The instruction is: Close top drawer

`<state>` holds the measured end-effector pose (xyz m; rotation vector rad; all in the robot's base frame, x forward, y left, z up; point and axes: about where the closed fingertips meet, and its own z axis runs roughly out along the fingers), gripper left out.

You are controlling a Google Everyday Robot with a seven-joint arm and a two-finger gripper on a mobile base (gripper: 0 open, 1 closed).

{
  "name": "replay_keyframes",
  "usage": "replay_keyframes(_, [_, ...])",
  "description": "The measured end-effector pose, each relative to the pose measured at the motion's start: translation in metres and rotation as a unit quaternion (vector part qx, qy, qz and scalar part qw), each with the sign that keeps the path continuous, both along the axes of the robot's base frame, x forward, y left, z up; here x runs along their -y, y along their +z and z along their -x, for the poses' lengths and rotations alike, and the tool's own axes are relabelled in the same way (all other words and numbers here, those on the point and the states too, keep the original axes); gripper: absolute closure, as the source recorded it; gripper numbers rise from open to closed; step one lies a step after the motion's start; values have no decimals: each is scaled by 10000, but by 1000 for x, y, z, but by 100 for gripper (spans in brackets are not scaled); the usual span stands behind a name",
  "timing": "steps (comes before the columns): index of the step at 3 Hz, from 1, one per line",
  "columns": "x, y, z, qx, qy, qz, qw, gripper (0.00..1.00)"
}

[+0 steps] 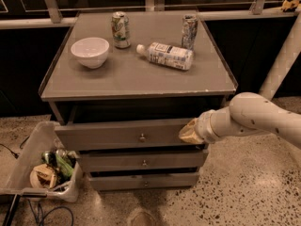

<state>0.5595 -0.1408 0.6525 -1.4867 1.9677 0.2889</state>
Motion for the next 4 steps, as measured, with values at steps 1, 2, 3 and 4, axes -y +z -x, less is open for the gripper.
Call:
replay_keyframes(1, [0, 0, 0, 0, 0, 0, 10000, 36])
replay_keyframes(2, [0, 0, 0, 0, 0, 0, 10000, 13])
replay_keyframes(3, [0, 0, 0, 0, 1, 0, 10000, 0])
replay_keyframes(4, [0, 0, 0, 0, 1, 0, 10000, 0])
